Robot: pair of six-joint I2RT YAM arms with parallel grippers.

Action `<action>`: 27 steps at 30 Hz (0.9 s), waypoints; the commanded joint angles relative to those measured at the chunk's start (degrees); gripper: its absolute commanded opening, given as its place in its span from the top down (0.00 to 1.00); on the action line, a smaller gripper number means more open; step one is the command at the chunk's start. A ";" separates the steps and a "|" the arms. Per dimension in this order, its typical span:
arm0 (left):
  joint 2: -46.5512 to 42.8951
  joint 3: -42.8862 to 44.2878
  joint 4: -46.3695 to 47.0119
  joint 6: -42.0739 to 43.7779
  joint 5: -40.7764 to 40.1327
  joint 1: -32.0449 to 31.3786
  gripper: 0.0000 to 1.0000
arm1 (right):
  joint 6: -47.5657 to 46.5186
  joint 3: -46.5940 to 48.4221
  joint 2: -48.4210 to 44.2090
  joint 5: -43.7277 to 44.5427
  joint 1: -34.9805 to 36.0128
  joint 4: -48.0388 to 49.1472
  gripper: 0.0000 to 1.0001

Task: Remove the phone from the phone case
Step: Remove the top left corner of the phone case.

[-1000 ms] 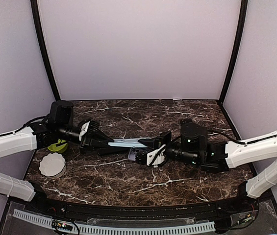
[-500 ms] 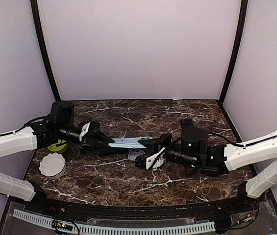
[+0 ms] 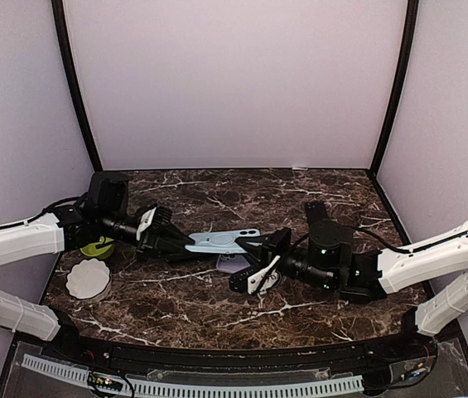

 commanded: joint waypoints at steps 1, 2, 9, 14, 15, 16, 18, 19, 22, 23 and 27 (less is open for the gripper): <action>1.10 0.60 -8.20 -6.41 3.20 -0.97 0.82 | -8.65 0.76 -0.63 5.28 0.57 14.61 1.00; 1.26 0.68 -8.58 -6.27 3.07 -0.97 0.83 | -8.86 0.74 -0.75 5.37 0.80 14.66 1.00; 1.23 0.73 -8.75 -5.16 1.90 -1.28 0.90 | -9.27 0.65 -1.15 5.57 1.66 14.31 1.00; 0.61 0.23 -7.61 -4.83 -0.19 -1.71 0.94 | -9.55 0.57 -1.27 5.35 2.22 13.78 1.00; 0.56 0.22 -7.59 -4.85 -0.71 -1.78 0.95 | -9.55 0.63 -1.32 5.24 2.32 13.31 1.00; 0.60 0.25 -7.46 -4.91 -0.91 -1.77 0.95 | -9.49 0.65 -1.46 5.10 2.37 13.12 1.00; 0.63 0.29 -7.33 -4.99 -1.53 -1.80 0.95 | -9.04 0.65 -1.73 4.66 2.46 12.48 1.00; 0.52 0.25 -7.27 -5.05 -1.59 -1.82 0.95 | -8.53 0.74 -1.89 4.49 2.54 11.98 1.00; 0.28 0.10 -6.92 -5.05 -1.72 -1.85 0.95 | -8.02 0.74 -1.92 4.53 2.55 11.73 1.00; 0.11 0.00 -6.81 -5.01 -1.77 -1.85 0.96 | -7.93 0.81 -1.86 4.66 2.55 11.81 1.00; -0.19 -0.19 -6.45 -4.83 -2.05 -1.87 0.96 | -6.87 1.05 -1.66 5.01 2.51 11.88 1.00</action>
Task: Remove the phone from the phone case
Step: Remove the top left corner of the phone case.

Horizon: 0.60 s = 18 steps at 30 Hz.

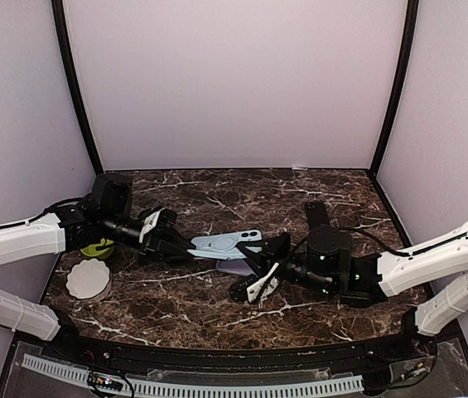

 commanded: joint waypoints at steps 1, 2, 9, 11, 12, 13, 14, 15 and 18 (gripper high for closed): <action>-0.76 -0.55 -3.92 -3.47 -0.06 -0.72 0.96 | 0.85 2.07 -1.67 2.24 0.66 12.07 1.00; -0.76 -0.51 -3.88 -3.55 -0.13 -0.75 0.95 | 1.13 2.17 -1.57 2.41 0.65 11.88 1.00; -0.99 -0.75 -2.89 -4.20 -2.55 -0.82 0.87 | 4.82 2.83 -2.62 2.74 0.67 7.33 1.00; -1.06 -0.86 -2.29 -4.52 -4.21 -0.80 0.82 | 6.74 3.00 -3.55 2.10 0.67 4.34 1.00; -1.05 -0.89 -1.89 -4.81 -5.82 -0.79 0.81 | 8.26 3.24 -4.21 1.50 0.67 2.36 1.00; -0.99 -0.86 -1.60 -5.01 -6.70 -0.77 0.79 | 10.12 3.47 -5.06 0.39 0.67 0.28 1.00; -0.92 -0.80 -1.12 -5.31 -8.55 -0.76 0.78 | 12.02 3.97 -5.85 -0.57 0.67 -2.33 1.00; -0.81 -0.67 -0.69 -5.48 -9.34 -0.76 0.76 | 13.82 4.43 -6.50 -1.38 0.72 -4.51 1.00; -0.75 -0.43 -0.09 -6.07 -11.97 -0.76 0.75 | 17.22 4.86 -8.07 -3.03 0.65 -8.76 1.00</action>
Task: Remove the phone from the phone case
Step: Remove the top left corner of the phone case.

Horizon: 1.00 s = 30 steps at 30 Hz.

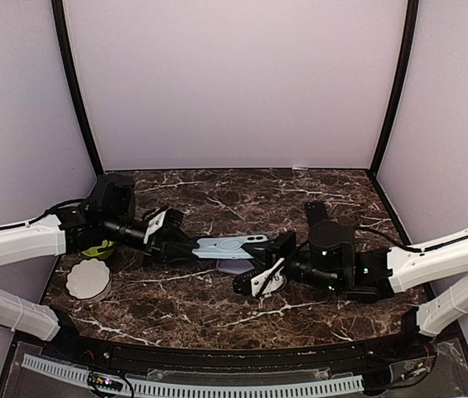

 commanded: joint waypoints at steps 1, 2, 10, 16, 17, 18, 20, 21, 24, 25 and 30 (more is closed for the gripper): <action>-0.52 -0.48 -0.58 -3.48 -6.77 0.73 0.75 | 7.60 3.47 -5.30 -2.94 0.53 -0.83 1.00; -0.59 -0.42 -0.46 -3.78 -7.03 0.71 0.75 | 8.56 3.55 -5.73 -3.43 0.58 -1.66 1.00; -0.82 0.26 0.69 -4.78 -10.27 0.72 0.70 | 18.94 5.97 -6.86 -7.20 0.38 -10.22 1.00; -4.20 -1.36 3.47 -3.46 -12.73 0.73 0.51 | 35.17 7.39 -7.23 -11.76 -4.97 -10.53 1.00; -4.70 -1.70 4.55 -3.32 -13.11 0.68 0.50 | 37.60 7.69 -7.29 -12.02 -5.70 -10.52 1.00; -5.57 -2.24 5.14 -2.93 -13.39 0.71 0.48 | 39.20 8.07 -7.30 -12.17 -6.35 -10.56 1.00; -6.56 -2.82 6.10 -2.16 -14.00 0.77 0.46 | 42.09 8.71 -7.59 -12.90 -7.61 -10.42 1.00; -6.80 -2.95 6.39 -1.96 -14.46 0.72 0.46 | 43.29 8.85 -7.86 -13.45 -8.19 -10.12 1.00; -7.50 -3.25 6.40 -1.00 -15.11 0.67 0.44 | 47.31 8.48 -9.01 -16.39 -10.11 -8.09 1.00; -7.74 -3.26 6.37 -0.52 -14.96 0.71 0.44 | 48.76 8.32 -9.50 -18.01 -10.92 -7.51 1.00; -10.88 -5.10 8.03 0.51 -9.62 0.64 0.42 | 56.69 8.02 -11.46 -28.79 -15.46 -4.28 1.00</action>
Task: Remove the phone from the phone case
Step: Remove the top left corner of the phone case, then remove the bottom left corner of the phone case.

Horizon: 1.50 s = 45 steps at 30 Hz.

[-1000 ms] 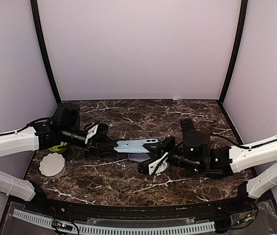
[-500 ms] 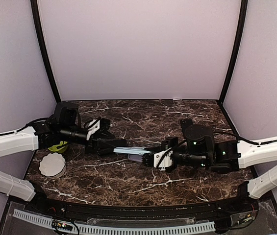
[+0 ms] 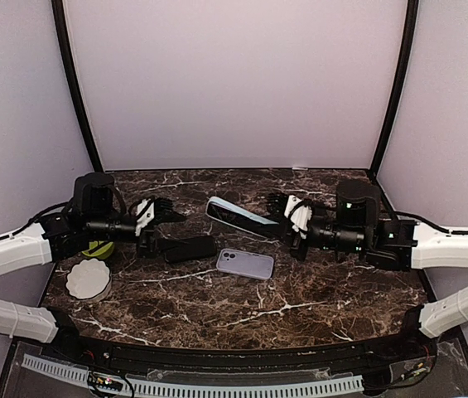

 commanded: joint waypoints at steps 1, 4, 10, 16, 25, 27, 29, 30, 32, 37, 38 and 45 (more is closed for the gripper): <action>-4.85 -2.86 2.87 1.61 5.90 0.27 0.42 | 10.40 2.28 -3.17 -12.34 -3.69 10.56 1.00; -6.66 -3.96 5.13 0.75 8.91 0.33 0.41 | 13.38 3.35 -2.71 -19.41 -5.64 10.49 1.00; -7.18 -3.87 6.30 -1.91 11.00 0.51 0.41 | 17.44 5.15 -1.47 -26.64 -6.79 12.40 1.00; -7.15 -3.38 8.00 -6.45 17.81 1.92 0.44 | 19.42 7.13 0.52 -34.30 -7.28 12.74 1.00; -6.88 -3.73 8.80 -6.85 24.71 2.58 0.50 | 20.01 10.67 4.52 -42.17 -8.05 10.41 1.00; -6.76 -3.75 8.86 -6.42 24.71 2.58 0.51 | 19.09 12.10 5.76 -43.08 -8.08 8.53 1.00; -6.67 -3.78 9.10 -6.58 24.51 2.58 0.52 | 17.61 13.40 6.91 -44.04 -8.06 6.13 1.00; -6.59 -3.85 9.18 -6.60 24.43 2.58 0.53 | 17.20 13.95 7.32 -44.43 -8.09 5.35 1.00; -6.43 -3.81 9.46 -6.86 24.36 2.58 0.53 | 16.69 14.72 7.88 -44.85 -8.09 4.56 1.00; -6.30 -3.54 10.51 -8.39 24.69 2.59 0.58 | 14.81 15.78 9.08 -44.37 -8.02 2.08 1.00; -6.30 -3.53 10.55 -8.42 24.74 2.63 0.58 | 14.52 15.92 9.25 -44.28 -8.04 1.72 1.00; -5.90 -3.34 10.09 -8.07 25.60 2.58 0.65 | 13.61 16.30 10.36 -44.31 -8.08 0.45 1.00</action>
